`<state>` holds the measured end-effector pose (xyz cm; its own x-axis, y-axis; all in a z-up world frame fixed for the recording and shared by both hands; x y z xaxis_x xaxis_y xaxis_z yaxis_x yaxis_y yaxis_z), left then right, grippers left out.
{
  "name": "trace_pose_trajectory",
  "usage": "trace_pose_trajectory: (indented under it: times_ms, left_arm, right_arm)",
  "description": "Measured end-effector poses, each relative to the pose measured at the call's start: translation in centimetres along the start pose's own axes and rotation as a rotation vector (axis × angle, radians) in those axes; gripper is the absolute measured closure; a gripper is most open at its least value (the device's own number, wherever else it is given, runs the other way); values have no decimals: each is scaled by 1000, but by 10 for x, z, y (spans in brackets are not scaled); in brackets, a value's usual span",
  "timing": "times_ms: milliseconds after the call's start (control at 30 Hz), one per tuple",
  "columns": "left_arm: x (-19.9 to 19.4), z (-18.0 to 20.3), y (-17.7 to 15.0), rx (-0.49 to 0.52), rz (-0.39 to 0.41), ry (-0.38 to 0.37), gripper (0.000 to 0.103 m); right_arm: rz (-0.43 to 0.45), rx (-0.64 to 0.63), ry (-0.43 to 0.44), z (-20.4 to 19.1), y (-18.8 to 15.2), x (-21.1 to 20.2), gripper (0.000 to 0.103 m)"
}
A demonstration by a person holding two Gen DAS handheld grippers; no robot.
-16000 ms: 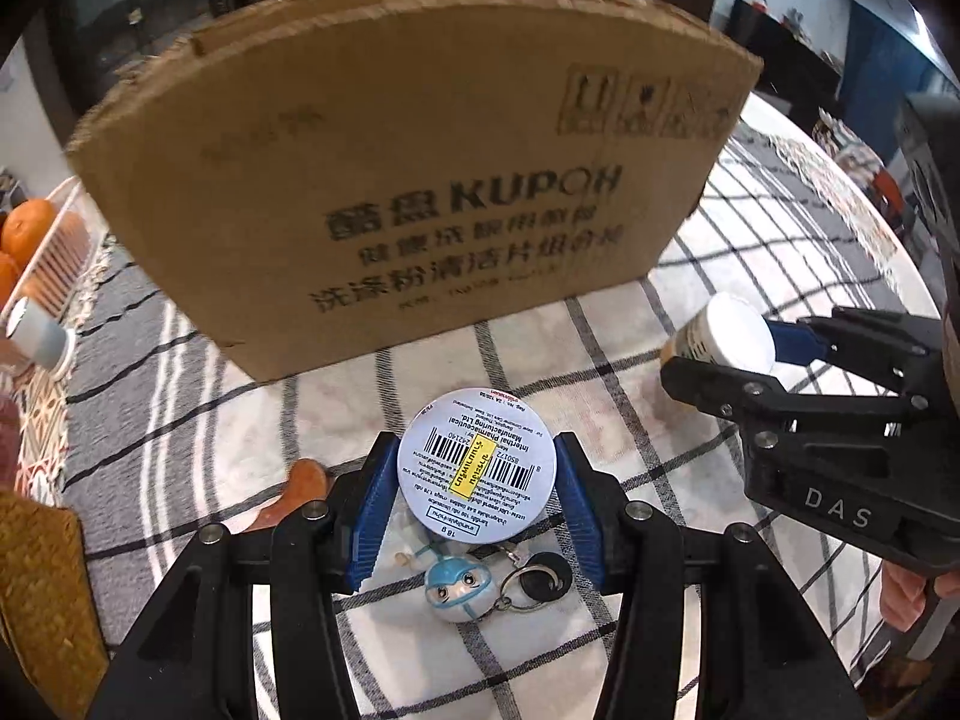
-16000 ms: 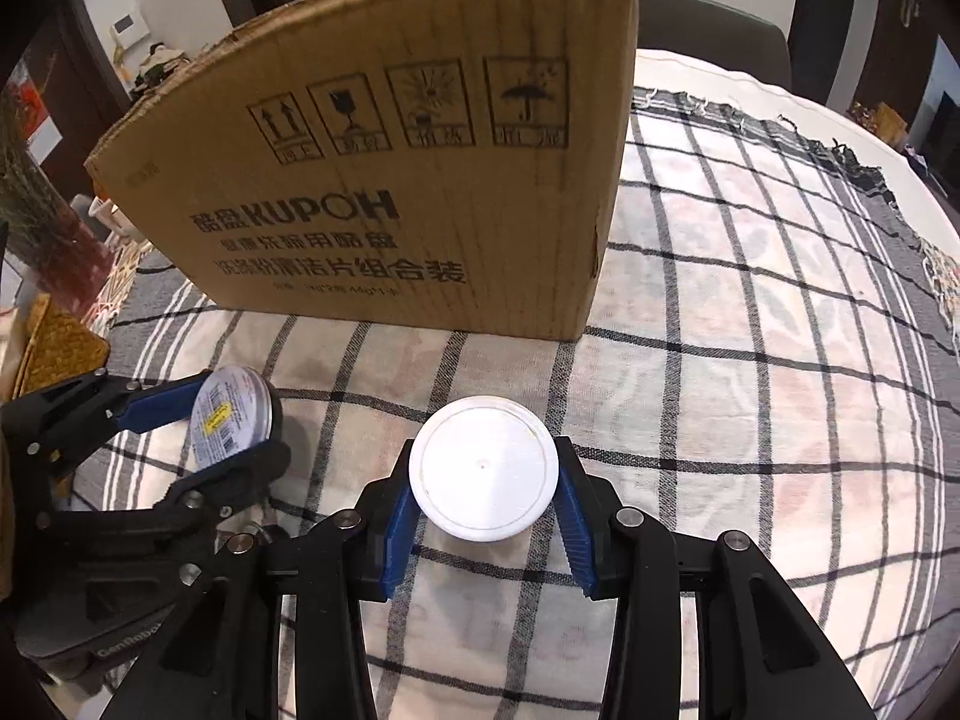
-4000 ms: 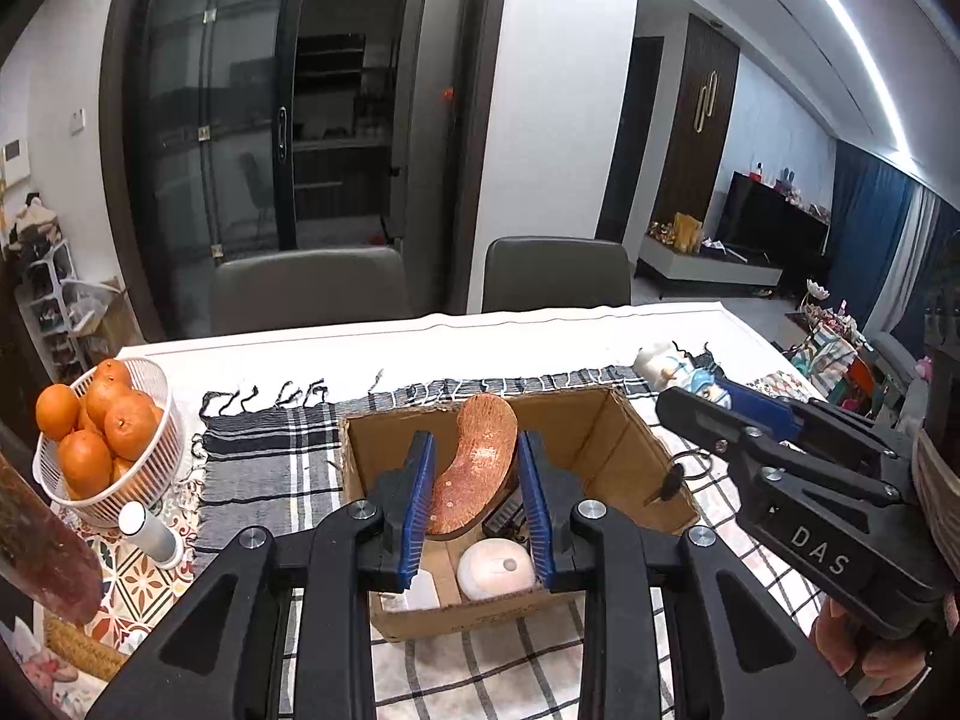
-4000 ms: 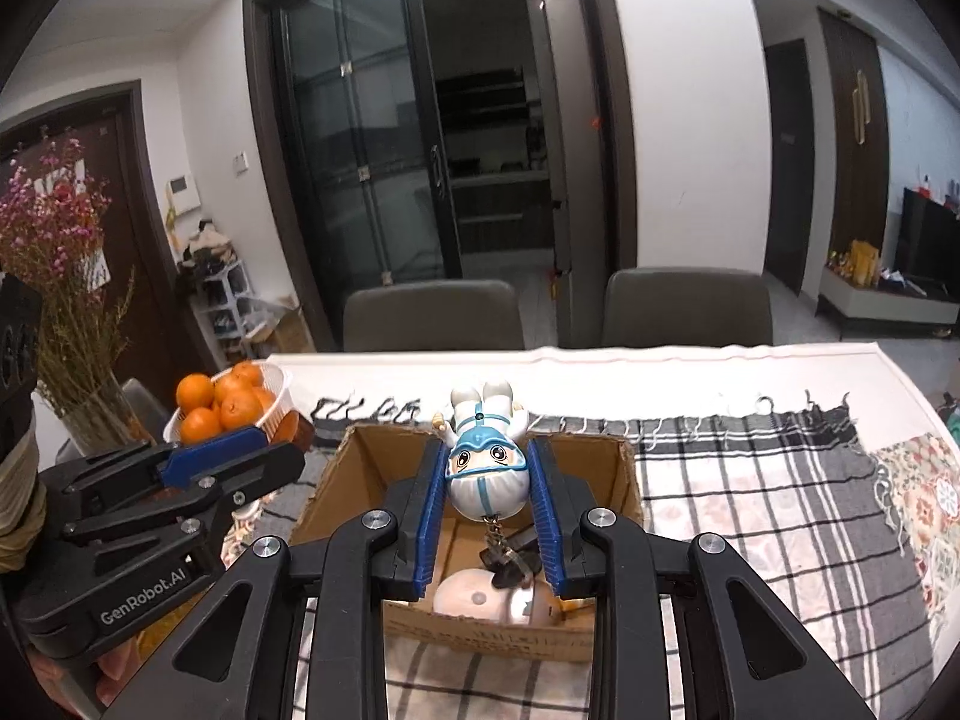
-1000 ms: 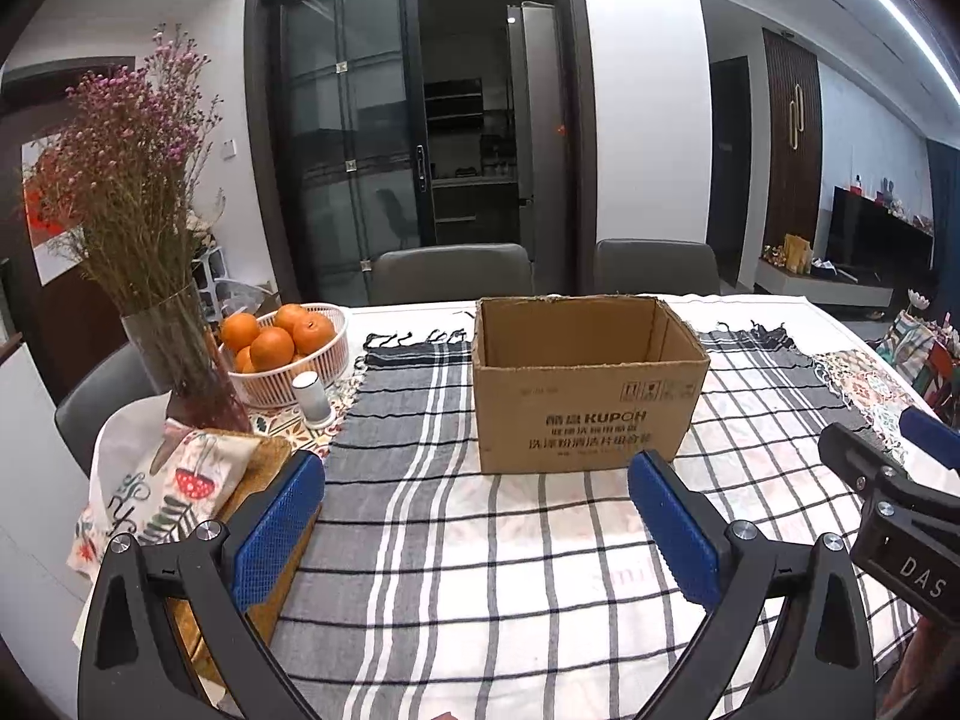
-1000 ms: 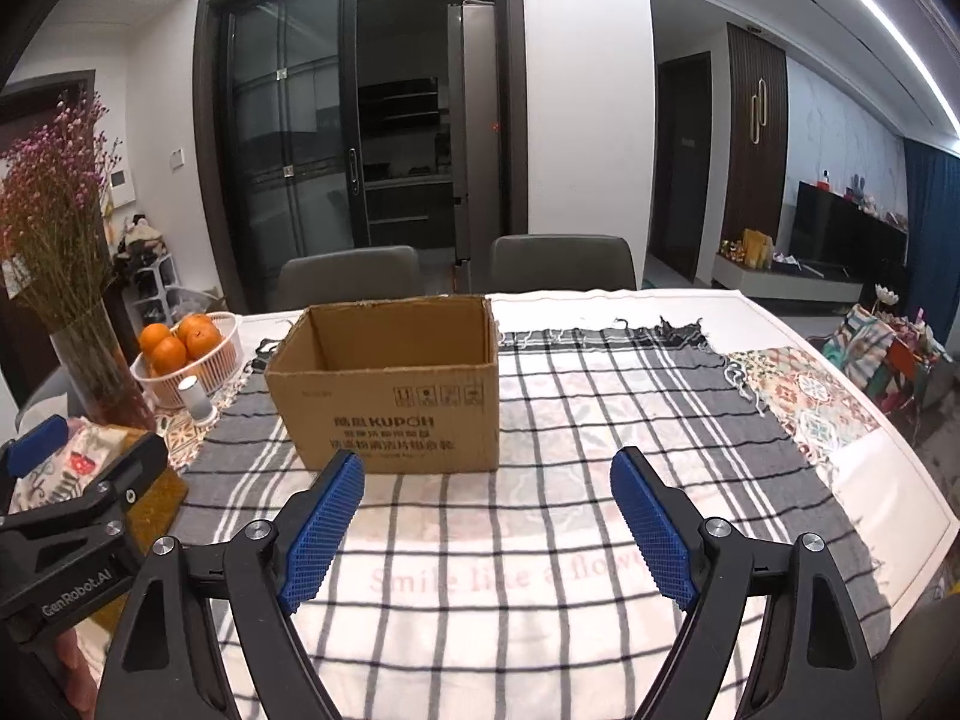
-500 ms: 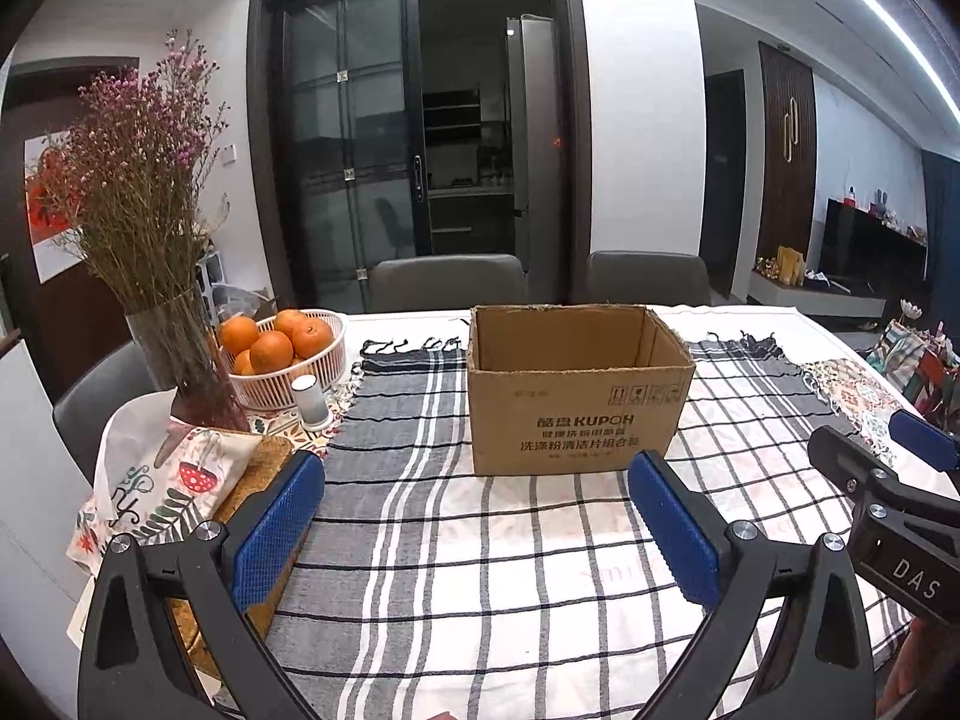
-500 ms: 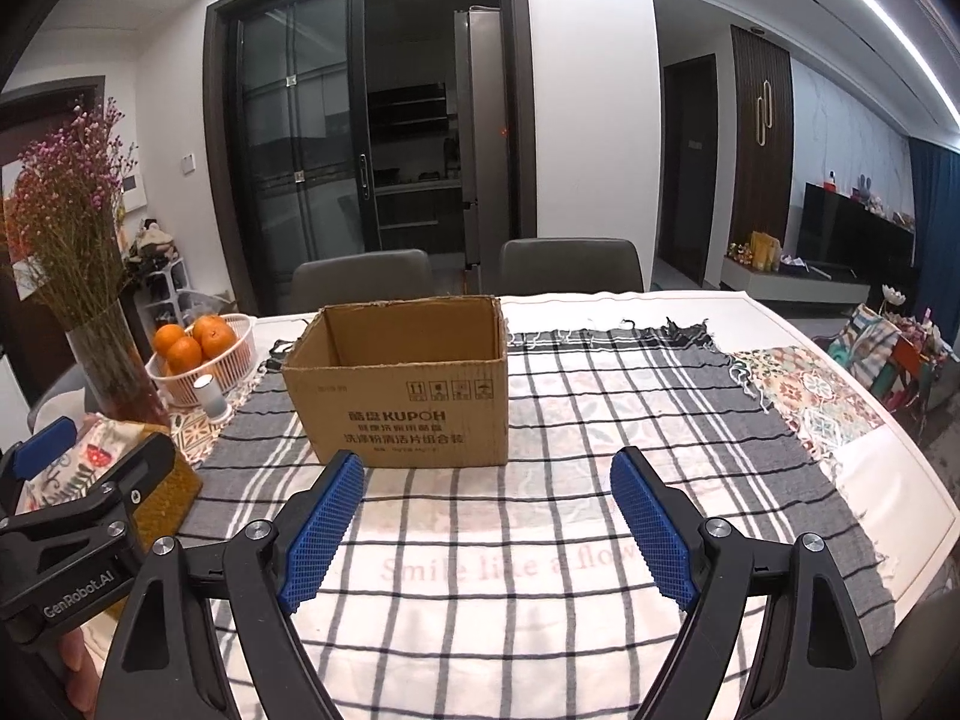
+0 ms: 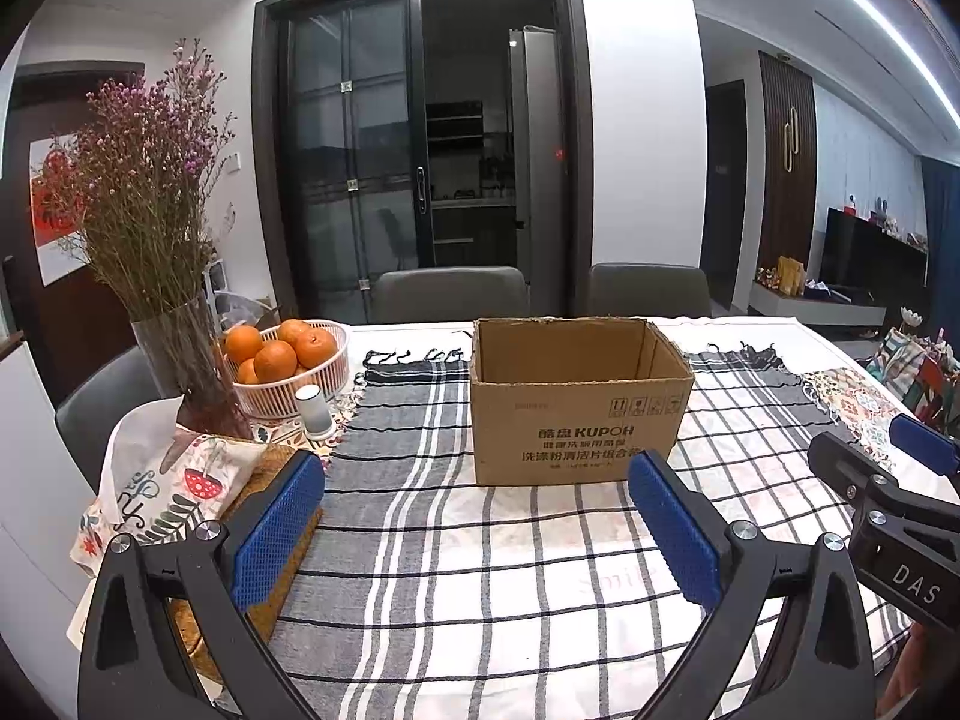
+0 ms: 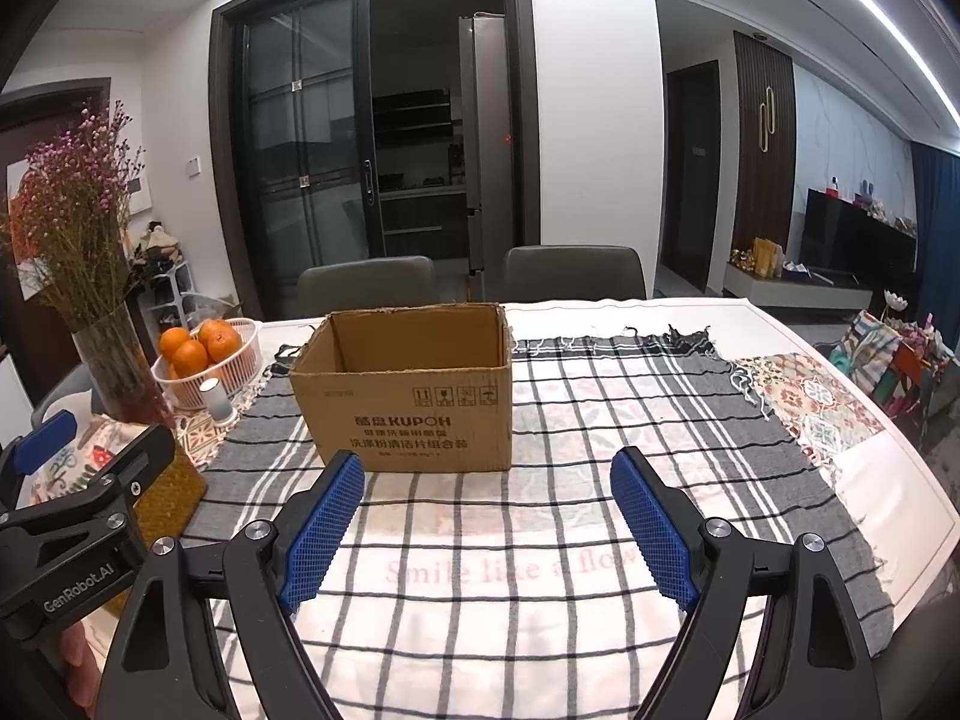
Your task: Organize rigid objects
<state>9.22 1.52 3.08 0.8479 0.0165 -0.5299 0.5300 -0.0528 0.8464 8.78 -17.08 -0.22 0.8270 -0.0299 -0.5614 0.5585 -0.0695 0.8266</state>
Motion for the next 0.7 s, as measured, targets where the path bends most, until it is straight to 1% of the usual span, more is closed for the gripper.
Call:
trace_pose_trajectory:
  times_ms: [700]
  left_arm:
    - [-7, -2, 0, 1, 22, 20, 0]
  right_arm:
    - [0, 2, 2, 1, -1, 0, 18]
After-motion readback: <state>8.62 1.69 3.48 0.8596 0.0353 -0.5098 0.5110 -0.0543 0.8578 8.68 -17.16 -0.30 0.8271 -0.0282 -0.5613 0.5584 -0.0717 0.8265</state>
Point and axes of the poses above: each gripper's, at about its wrist camera, not at the fingertips, and x roughly the way its jaws point, z to its right, y to its top, the point moved 4 cm from there along x, roughly the way its jaws point, and after that the axes turned 4 degrees about -z, right-handed, at the moved point
